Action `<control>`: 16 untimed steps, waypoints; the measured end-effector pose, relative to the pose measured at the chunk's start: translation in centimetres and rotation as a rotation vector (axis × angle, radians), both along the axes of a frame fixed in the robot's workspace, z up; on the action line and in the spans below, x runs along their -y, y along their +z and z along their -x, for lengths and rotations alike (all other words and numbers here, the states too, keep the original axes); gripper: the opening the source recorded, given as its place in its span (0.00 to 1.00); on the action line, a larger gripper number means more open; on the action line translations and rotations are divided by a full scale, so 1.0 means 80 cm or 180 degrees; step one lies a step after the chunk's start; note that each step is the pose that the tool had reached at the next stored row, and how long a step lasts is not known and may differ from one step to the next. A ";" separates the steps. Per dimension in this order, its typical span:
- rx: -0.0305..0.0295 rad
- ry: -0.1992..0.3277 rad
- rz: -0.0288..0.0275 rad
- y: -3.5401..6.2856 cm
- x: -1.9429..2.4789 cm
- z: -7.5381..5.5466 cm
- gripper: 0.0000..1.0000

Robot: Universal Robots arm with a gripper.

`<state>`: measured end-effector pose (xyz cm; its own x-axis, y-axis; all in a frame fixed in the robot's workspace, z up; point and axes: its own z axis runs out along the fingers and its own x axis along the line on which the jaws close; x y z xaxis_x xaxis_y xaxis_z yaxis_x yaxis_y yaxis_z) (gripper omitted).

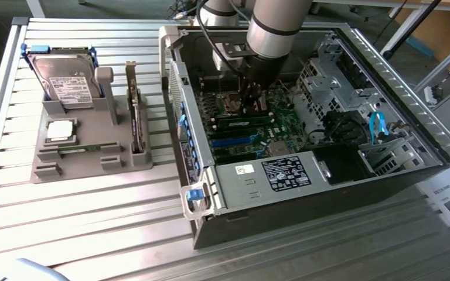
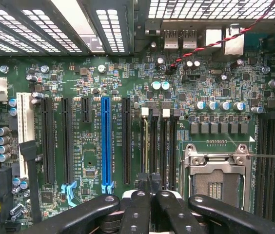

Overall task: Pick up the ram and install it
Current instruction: 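Press down the ram until it locks into place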

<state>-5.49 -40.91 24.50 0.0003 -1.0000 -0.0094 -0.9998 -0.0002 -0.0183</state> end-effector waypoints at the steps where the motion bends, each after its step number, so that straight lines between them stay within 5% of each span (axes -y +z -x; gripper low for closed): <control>1: 0.0000 0.0000 0.0000 0.000 0.0000 0.000 0.10; 16: 0.0001 0.0000 0.0000 0.000 0.0000 0.011 0.10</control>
